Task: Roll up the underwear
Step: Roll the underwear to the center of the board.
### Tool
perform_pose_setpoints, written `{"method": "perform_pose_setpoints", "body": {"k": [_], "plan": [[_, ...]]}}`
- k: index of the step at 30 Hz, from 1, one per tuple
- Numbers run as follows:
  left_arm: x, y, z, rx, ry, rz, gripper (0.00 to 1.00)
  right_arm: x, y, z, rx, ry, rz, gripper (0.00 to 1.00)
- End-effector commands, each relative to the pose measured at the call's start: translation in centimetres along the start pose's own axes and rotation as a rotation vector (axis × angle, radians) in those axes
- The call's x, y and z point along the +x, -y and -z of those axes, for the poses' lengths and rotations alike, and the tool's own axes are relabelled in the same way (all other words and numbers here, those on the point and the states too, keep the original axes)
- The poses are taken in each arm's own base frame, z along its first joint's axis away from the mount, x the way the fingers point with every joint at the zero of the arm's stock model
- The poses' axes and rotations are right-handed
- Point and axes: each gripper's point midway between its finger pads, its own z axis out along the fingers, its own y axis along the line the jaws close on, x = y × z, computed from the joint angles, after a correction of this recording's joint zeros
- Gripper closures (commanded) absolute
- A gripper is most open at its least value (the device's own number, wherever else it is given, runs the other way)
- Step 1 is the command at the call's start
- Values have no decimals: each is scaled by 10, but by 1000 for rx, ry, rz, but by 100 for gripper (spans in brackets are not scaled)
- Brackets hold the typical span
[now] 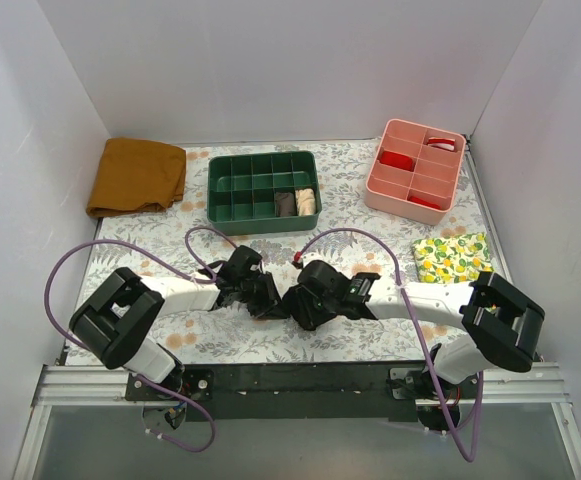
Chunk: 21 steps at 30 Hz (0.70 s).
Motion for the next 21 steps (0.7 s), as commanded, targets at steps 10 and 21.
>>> {"method": "perform_pose_setpoints", "body": {"k": [10, 21], "plan": [[-22, 17, 3, 28, 113, -27, 86, -4, -28, 6, -239, 17, -165, 99], [-48, 25, 52, -12, 336, -101, 45, 7, -12, -5, -174, -45, -162, 99]]}}
